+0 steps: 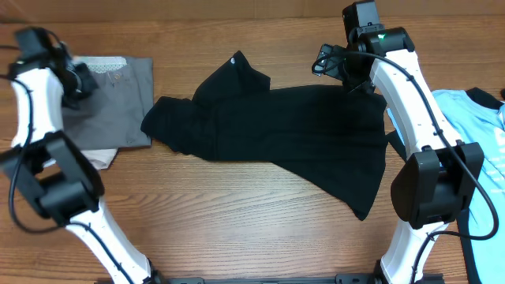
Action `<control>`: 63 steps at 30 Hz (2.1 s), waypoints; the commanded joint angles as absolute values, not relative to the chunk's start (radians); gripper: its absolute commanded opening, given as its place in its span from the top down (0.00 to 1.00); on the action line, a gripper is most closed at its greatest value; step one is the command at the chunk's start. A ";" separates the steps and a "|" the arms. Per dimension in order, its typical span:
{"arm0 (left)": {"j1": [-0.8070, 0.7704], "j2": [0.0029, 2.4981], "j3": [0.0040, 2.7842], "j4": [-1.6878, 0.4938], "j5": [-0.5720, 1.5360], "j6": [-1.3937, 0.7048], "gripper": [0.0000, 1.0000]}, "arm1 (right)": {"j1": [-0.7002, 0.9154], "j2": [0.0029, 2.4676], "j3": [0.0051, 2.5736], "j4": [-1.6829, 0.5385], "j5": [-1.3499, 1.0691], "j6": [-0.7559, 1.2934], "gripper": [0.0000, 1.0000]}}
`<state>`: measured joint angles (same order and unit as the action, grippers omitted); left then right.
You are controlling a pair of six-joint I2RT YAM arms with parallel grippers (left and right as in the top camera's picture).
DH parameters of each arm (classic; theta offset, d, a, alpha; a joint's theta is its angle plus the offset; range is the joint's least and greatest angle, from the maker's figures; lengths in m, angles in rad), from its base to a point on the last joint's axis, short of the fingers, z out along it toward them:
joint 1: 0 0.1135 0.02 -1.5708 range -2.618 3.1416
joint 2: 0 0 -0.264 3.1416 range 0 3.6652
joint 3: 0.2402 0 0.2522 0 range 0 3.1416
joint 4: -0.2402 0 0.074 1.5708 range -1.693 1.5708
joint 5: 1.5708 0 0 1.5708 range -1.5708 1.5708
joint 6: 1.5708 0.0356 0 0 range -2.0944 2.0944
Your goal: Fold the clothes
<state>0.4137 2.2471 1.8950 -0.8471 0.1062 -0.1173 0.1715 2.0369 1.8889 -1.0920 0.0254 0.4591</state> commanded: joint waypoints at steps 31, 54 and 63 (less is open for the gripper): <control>0.471 2.466 1.940 -0.695 -0.209 0.172 0.96 | 0.173 2.045 1.897 -1.096 0.024 0.456 0.00; 0.385 2.466 1.993 -0.690 0.035 0.210 0.96 | 0.173 2.045 1.897 -1.103 0.024 0.452 0.00; 0.340 2.466 1.993 -0.686 0.038 0.203 0.96 | 0.173 2.045 1.897 -1.106 0.024 0.451 0.00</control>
